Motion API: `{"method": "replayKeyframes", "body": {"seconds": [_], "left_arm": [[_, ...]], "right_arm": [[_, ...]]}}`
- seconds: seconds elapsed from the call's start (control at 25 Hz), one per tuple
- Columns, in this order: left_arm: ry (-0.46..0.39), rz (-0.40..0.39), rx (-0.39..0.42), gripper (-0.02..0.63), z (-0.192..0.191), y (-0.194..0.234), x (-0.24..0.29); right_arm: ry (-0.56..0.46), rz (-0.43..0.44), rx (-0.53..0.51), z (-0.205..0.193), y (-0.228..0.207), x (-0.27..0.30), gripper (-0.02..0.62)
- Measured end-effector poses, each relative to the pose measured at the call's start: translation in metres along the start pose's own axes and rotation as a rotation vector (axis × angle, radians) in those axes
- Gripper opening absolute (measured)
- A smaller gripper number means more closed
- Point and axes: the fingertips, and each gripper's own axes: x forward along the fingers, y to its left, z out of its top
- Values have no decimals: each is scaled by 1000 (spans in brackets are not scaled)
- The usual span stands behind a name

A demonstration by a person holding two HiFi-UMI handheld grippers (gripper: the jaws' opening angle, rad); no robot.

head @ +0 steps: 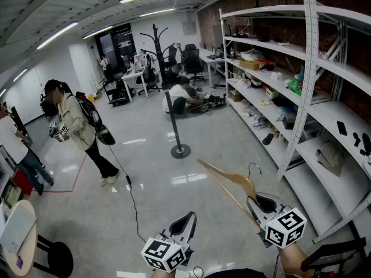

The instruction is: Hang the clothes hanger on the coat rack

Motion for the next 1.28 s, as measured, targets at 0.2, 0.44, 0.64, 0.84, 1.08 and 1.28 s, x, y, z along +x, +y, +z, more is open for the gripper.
{"method": "replayKeyframes", "body": {"seconds": [0.2,0.44,0.64,0.84,1.08,1.28], "left_arm": [[3,-22,-23,0,-6,10,0],[14,-35,7,0,-7,24,27],[28,14,17,0,5,58,65],[33,59,11,0,19,96,124],[47,86,85,0,33,115,191],[33,134,92,0,51,147,226]], "right_arm": [[25,-13,-3,-2,8,6,54],[24,15,10,-5,-11,40,54],[1,40,20,1,-41,85,54],[-14,95,28,6,-84,140,54],[-36,131,28,18,-143,192,54],[-39,179,16,31,-169,241,54]]}}
